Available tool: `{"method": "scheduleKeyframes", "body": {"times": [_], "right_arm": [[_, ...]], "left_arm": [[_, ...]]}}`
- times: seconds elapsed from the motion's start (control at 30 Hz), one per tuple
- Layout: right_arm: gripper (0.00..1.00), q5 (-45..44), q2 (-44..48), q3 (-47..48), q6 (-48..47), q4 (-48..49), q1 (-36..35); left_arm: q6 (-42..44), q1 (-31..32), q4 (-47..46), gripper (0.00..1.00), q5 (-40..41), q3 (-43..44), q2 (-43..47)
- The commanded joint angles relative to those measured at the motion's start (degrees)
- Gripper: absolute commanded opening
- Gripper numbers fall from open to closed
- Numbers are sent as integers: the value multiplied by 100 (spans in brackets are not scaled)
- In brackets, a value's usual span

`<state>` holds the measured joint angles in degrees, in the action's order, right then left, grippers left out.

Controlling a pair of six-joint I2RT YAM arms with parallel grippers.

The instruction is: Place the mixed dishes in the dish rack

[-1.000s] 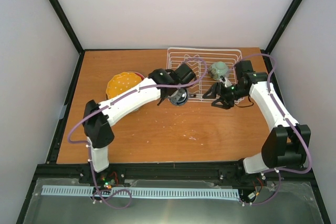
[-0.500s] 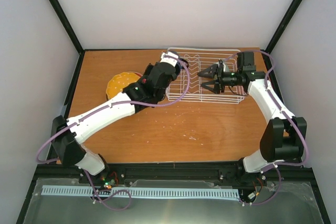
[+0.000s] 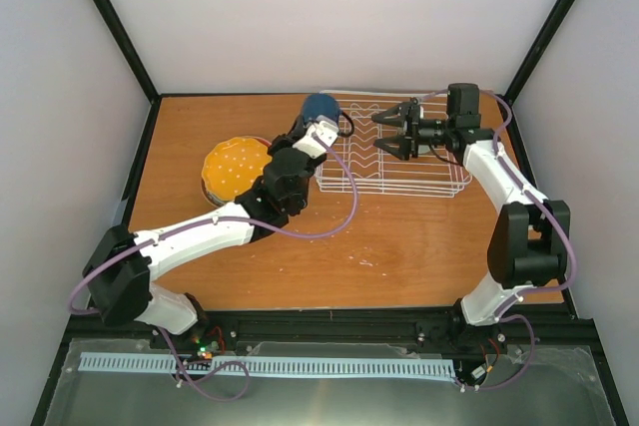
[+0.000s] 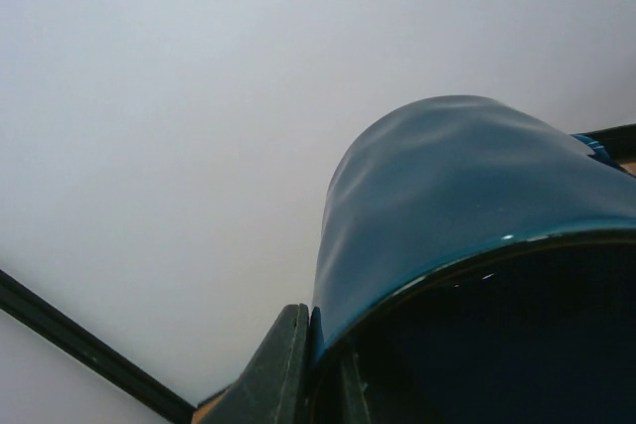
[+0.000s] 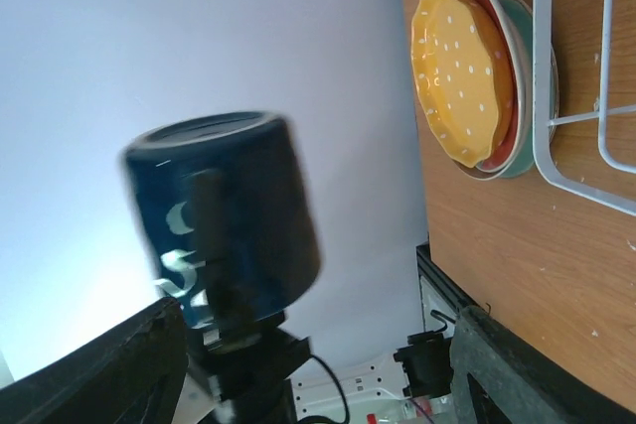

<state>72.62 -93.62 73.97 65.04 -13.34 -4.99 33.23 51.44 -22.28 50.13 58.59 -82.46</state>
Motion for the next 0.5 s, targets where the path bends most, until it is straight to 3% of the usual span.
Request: {"method": "scheduleKeyframes", "body": {"times": [0.0,0.47], "right_arm": [[72,94,-289,297,-83,-112,-95],[71,187,-884,1460,306,245,-327]], "left_arm": [[516,-11,-1660,1,-83,186,322],[-140,127,-965,1,-135,346,268]]}}
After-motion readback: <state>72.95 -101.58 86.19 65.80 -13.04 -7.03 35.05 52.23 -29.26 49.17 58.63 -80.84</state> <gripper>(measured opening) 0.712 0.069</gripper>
